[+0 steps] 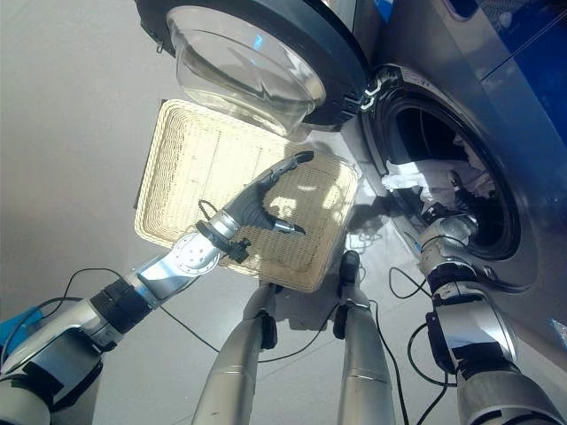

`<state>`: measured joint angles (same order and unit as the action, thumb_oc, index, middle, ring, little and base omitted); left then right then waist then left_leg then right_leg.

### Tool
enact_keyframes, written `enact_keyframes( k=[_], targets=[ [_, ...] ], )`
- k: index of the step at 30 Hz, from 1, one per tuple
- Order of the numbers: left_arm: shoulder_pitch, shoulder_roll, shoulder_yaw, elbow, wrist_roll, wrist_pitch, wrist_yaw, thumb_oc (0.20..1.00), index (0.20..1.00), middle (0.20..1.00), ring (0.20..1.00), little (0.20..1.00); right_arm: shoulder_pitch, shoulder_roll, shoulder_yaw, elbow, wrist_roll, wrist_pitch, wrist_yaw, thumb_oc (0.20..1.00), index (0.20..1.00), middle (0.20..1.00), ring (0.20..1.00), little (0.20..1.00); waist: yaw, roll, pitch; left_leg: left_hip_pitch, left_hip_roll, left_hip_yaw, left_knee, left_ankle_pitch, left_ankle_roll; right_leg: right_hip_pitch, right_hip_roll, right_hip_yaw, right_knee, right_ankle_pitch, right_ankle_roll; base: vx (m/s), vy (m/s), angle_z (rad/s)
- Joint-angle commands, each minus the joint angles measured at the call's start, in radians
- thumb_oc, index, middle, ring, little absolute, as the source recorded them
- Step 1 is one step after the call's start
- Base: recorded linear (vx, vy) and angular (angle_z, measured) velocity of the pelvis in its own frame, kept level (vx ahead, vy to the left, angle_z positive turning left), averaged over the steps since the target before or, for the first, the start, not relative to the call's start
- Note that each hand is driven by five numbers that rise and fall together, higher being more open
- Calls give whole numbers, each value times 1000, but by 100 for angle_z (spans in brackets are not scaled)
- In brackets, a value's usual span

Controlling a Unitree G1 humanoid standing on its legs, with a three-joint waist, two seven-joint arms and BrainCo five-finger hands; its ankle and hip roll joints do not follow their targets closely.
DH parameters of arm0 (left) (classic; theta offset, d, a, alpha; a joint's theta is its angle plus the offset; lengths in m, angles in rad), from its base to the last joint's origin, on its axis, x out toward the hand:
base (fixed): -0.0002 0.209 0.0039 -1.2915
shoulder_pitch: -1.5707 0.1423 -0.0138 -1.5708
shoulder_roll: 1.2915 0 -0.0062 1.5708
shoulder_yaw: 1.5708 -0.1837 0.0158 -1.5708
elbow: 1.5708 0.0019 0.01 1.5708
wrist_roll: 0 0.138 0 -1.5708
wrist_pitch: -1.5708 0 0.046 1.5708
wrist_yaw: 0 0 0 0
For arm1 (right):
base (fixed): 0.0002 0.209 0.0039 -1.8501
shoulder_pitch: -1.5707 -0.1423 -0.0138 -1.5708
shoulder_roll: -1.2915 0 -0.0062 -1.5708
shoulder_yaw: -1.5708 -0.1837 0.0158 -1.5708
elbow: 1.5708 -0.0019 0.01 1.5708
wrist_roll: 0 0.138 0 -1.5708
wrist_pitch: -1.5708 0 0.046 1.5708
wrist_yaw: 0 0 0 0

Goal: Put the clothes into the washing machine.

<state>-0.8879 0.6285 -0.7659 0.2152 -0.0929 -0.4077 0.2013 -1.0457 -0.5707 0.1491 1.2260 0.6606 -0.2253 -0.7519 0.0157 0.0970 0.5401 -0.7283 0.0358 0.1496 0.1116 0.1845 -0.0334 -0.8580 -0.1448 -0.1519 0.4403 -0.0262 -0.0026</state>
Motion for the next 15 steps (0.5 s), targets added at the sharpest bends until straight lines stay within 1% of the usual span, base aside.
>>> enact_keyframes(
  k=[1, 2, 3, 4, 5, 7, 9, 10, 12, 13, 15],
  targets=[
    [-12, -56, 12, -87, 19, -53, 34, 1000, 1000, 1000, 1000, 1000, -43, -105, 83, -24, -220, 134, -163, 1000, 1000, 1000, 1000, 1000, -9, 79, -20, 7, -68, 54, 122, -149, 2, 50, -1, -81, -81, 98, 105, 0, 0, 0],
    [-10, -56, 10, -90, 22, -53, 36, 1000, 1000, 1000, 1000, 1000, -48, -109, 105, -35, -259, 164, -183, 1000, 1000, 1000, 1000, 1000, -8, 78, -20, 5, -68, 55, 123, -149, 3, 49, 0, -81, -81, 98, 105, 0, 0, 0],
    [-9, -56, 11, -91, 22, -53, 37, 1000, 1000, 1000, 1000, 1000, -49, -108, 108, -38, -271, 173, -187, 1000, 1000, 1000, 1000, 1000, -9, 78, -20, 4, -68, 55, 123, -149, 3, 48, 0, -81, -81, 98, 105, 0, 0, 0],
    [-7, -55, 12, -94, 22, -55, 37, 1000, 1000, 1000, 1000, 1000, -58, -113, 132, -55, -362, 215, -218, 1000, 1000, 1000, 1000, 1000, -9, 78, -20, 1, -68, 56, 123, -148, 4, 44, 3, -80, -80, 97, 106, 0, 0, 0],
    [-7, -55, 12, -94, 22, -55, 37, 1000, 1000, 1000, 1000, 1000, -58, -113, 132, -56, -363, 216, -218, 1000, 1000, 1000, 1000, 1000, -10, 78, -20, 0, -68, 56, 123, -148, 4, 44, 3, -80, -80, 97, 106, 0, 0, 0],
    [3, -56, 12, -85, 27, -74, 36, 1000, 1000, 1000, 1000, 1000, -64, -116, 175, -76, -469, 258, -250, 1000, 1000, 1000, 1000, 1000, -10, 77, -20, -1, -67, 57, 123, -149, 4, 41, 6, -78, -79, 95, 107, 0, 0, 0],
    [7, -56, 14, -87, 30, -76, 36, 1000, 1000, 1000, 1000, 1000, -60, -118, 183, -77, -517, 263, -245, 1000, 1000, 1000, 1000, 1000, -10, 77, -20, -2, -67, 58, 123, -150, 4, 40, 7, -77, -78, 94, 107, 0, 0, 0],
    [14, -55, 18, -87, 33, -80, 36, 1000, 1000, 1000, 1000, 1000, -48, -119, 197, -82, -587, 273, -231, 1000, 1000, 1000, 1000, 1000, -11, 76, -20, -4, -65, 59, 123, -150, 3, 38, 7, -77, -80, 94, 109, 0, 0, 0],
    [17, -53, 17, -89, 34, -80, 38, 1000, 1000, 1000, 1000, 1000, -38, -119, 211, -84, -615, 268, -226, 1000, 1000, 1000, 1000, 1000, -12, 76, -20, -4, -64, 59, 121, -149, 4, 38, 8, -76, -81, 94, 109, 0, 0, 0],
    [25, -51, 13, -79, 42, -95, 49, 1000, 1000, 1000, 1000, 1000, -16, -119, 253, -75, -730, 261, -158, 1000, 1000, 1000, 1000, 1000, -13, 75, -20, -5, -64, 60, 119, -149, 4, 35, 9, -75, -81, 92, 110, 0, 0, 0],
    [27, -49, 12, -77, 48, -102, 54, 1000, 1000, 1000, 1000, 1000, -6, -116, 287, -63, -764, 254, -100, 1000, 1000, 1000, 1000, 1000, -12, 75, -20, -7, -61, 64, 117, -147, 4, 35, 8, -77, -85, 93, 111, 0, 0, 0]
  ],
)
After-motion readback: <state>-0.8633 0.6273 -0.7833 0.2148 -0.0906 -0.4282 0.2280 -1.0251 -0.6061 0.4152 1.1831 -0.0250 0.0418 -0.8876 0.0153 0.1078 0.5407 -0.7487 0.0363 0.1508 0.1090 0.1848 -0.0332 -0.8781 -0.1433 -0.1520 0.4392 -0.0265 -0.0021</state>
